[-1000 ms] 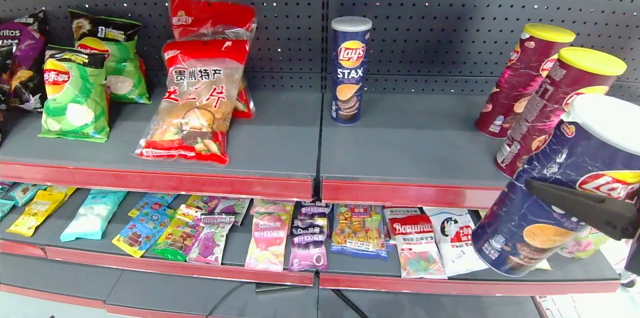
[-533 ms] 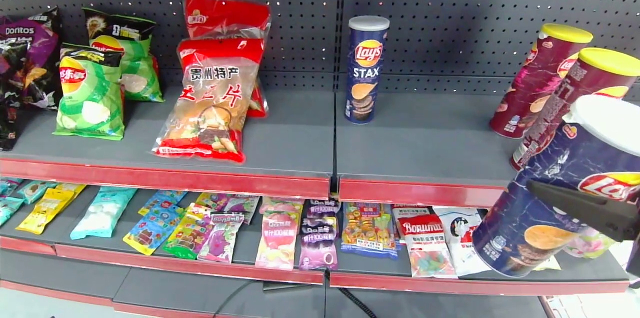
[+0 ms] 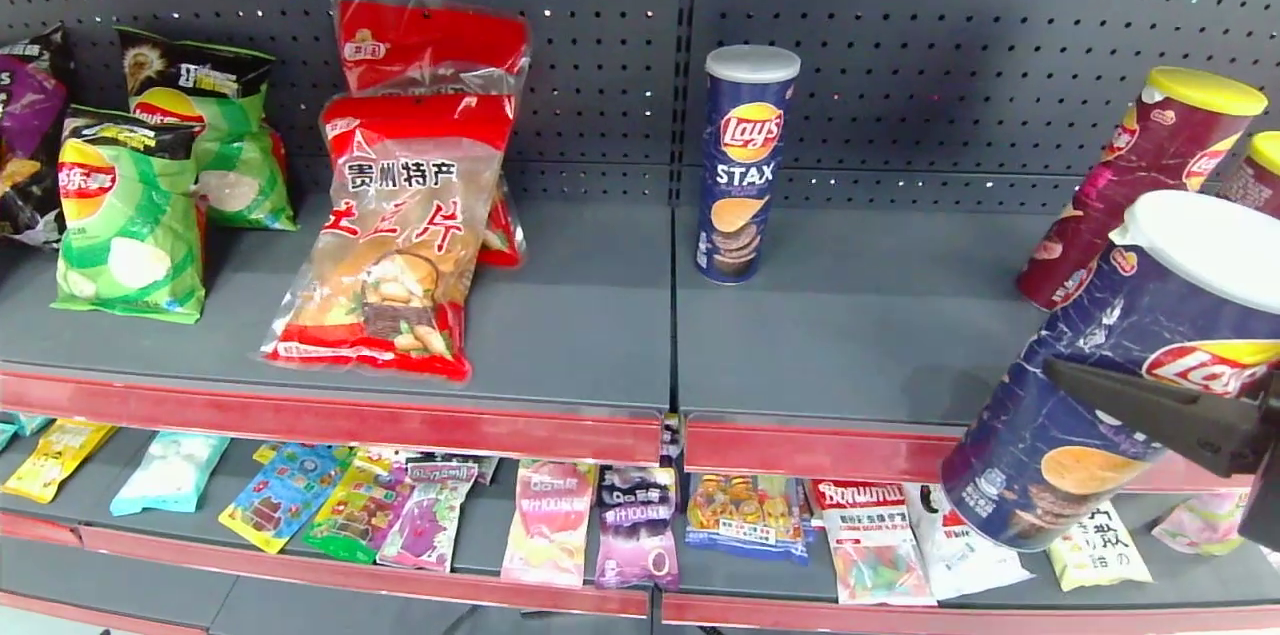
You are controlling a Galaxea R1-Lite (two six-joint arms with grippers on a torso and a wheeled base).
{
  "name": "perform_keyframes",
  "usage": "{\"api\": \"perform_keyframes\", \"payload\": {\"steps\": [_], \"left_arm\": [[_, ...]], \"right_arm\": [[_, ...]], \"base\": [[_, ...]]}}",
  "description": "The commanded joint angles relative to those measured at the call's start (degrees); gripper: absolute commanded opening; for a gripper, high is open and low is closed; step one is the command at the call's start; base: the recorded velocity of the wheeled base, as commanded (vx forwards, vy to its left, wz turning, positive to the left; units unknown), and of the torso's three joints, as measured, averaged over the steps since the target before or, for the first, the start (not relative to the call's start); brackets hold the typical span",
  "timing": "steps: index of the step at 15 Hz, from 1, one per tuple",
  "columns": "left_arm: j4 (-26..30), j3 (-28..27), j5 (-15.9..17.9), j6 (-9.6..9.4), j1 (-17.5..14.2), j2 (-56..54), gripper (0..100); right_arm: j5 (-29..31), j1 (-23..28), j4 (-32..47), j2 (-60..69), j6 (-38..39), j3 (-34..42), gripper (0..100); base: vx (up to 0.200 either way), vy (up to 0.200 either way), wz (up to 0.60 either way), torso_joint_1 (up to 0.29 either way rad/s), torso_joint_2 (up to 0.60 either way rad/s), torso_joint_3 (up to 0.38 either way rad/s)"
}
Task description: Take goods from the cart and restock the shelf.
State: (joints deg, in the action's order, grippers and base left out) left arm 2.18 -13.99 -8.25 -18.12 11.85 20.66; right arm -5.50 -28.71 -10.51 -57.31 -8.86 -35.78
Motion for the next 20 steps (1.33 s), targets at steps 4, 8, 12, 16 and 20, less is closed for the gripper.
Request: {"api": "perform_keyframes", "payload": {"steps": [4, 8, 12, 16, 20], "left_arm": [[0.02, -0.24, -0.01, 0.01, 0.02, 0.34, 100], [0.02, -0.24, 0.25, 0.01, 0.02, 0.17, 100], [0.02, 0.02, 0.34, -0.96, 0.02, 0.17, 100], [0.02, -0.51, 2.28, -3.86, 0.1, 1.92, 100], [-0.25, -6.13, 7.73, -3.15, 0.02, 12.3, 100]], "right_arm": [[-0.13, -0.12, -0.04, -0.61, -0.01, -0.52, 0], [-0.13, -0.12, -0.04, -0.61, -0.1, -0.52, 0], [-0.13, -1.79, -0.04, -0.96, -2.04, -2.19, 0], [0.05, -3.37, -0.48, -4.92, -2.04, -6.76, 0], [1.98, -3.37, -7.25, -9.23, -2.12, -7.9, 0]], "base": [[0.05, 0.0, 0.0, 0.001, 0.0, 0.001], [0.1, 0.0, 0.0, -0.002, 0.0, 0.002], [0.0, 0.0, 0.0, 0.0, 0.0, 0.0], [0.0, 0.0, 0.0, 0.0, 0.0, 0.0], [0.0, 0.0, 0.0, 0.0, 0.0, 0.0]]}}
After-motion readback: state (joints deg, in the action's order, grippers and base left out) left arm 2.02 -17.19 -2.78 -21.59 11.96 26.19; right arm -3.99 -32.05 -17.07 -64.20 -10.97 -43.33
